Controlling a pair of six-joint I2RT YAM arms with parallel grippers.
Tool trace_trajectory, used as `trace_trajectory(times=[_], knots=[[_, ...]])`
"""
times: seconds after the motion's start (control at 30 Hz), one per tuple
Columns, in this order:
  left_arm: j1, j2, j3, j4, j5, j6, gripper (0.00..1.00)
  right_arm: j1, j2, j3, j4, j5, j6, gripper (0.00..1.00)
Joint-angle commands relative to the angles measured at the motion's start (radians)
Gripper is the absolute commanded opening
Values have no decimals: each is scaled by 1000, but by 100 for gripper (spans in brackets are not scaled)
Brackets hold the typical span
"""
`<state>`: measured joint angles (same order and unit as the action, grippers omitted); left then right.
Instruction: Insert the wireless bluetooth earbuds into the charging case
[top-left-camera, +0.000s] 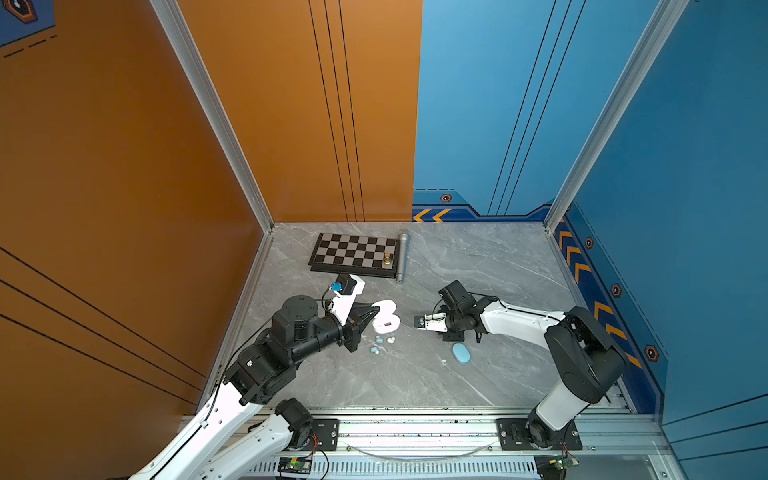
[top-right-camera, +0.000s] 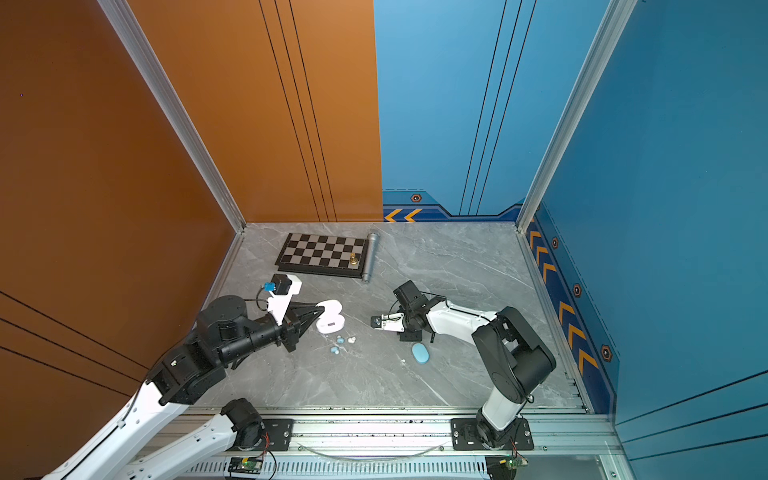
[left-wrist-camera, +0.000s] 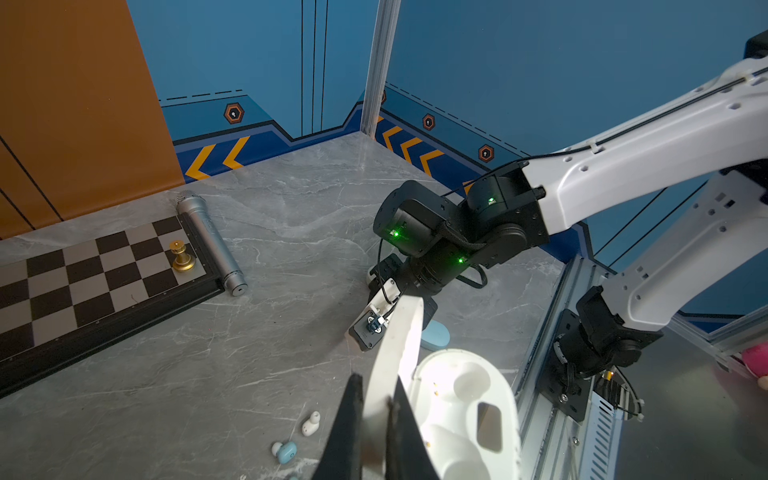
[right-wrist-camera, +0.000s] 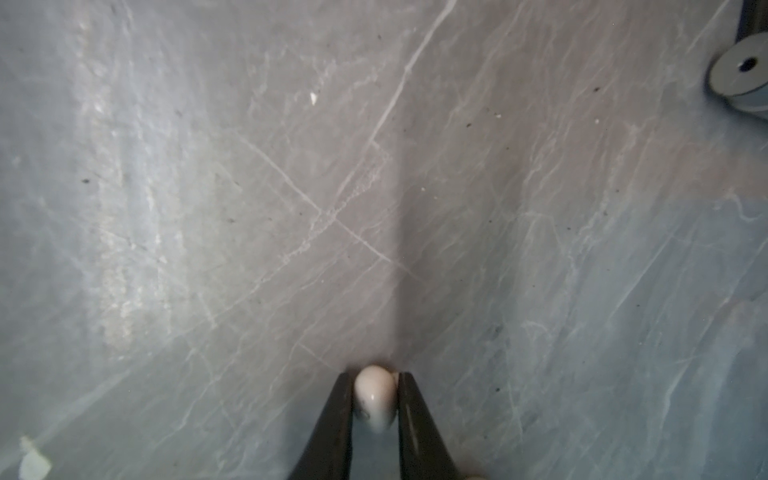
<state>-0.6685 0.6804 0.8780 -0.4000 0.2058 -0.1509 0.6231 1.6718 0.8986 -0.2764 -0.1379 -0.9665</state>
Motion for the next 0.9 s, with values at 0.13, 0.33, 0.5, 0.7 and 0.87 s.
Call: trace_trajectory(times=[0.13, 0.33, 0.5, 0.7, 0.87], knots=[[9, -4, -15, 33, -24, 17, 0, -4, -114, 3, -26, -64, 154, 19], [6, 14, -65, 126, -52, 17, 0, -15, -209, 56, -113, -154, 420, 18], [-9, 68, -122, 300, -81, 36, 0, -39, -249, 143, -205, -200, 724, 17], [-46, 178, -148, 459, -155, 83, 0, -100, -297, 203, -275, -311, 1006, 18], [-72, 261, -148, 543, -172, 107, 0, -170, -355, 233, -280, -430, 1185, 18]])
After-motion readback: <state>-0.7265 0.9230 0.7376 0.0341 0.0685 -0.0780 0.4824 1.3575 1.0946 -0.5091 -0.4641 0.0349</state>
